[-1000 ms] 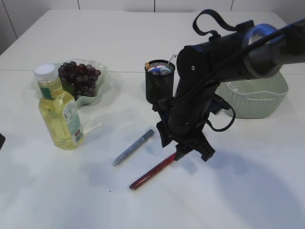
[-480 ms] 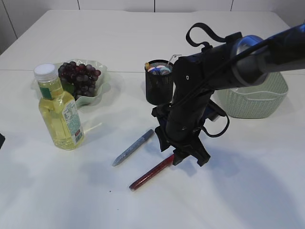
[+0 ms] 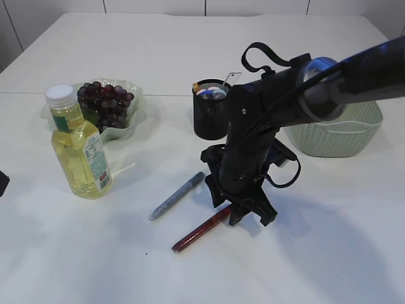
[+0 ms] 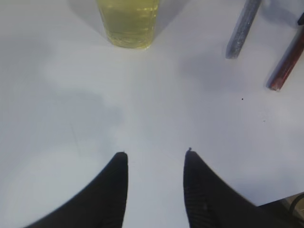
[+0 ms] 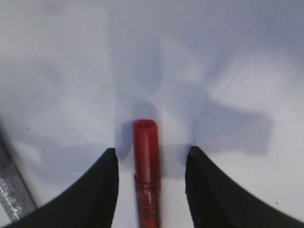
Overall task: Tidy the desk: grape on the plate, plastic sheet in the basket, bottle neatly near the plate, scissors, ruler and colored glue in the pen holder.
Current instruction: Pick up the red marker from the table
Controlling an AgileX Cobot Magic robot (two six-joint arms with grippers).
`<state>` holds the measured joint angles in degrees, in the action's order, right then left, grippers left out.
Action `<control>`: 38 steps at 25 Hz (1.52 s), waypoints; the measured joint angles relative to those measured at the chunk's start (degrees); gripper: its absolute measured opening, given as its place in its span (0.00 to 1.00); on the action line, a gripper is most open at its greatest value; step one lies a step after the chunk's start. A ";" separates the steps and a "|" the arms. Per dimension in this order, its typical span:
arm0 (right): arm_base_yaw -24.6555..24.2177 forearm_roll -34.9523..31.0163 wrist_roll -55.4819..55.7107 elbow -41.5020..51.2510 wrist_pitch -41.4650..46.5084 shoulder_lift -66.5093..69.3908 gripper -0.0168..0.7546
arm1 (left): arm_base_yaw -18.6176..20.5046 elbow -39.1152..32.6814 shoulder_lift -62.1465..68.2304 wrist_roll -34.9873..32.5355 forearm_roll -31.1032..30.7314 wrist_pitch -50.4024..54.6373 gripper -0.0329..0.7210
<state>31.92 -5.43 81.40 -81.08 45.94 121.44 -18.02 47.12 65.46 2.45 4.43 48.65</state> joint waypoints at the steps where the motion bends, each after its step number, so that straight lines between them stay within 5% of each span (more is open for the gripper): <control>1: 0.00 0.00 0.00 0.00 0.00 0.11 0.51 | 0.00 0.00 0.31 0.00 0.00 0.00 0.43; 38: 0.00 1.01 -0.09 0.00 -0.19 0.34 0.49 | 0.00 0.00 2.94 -0.24 -0.10 -0.12 0.43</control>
<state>31.92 -4.42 81.31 -81.08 45.75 121.78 -18.02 47.12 68.40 2.21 4.33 48.53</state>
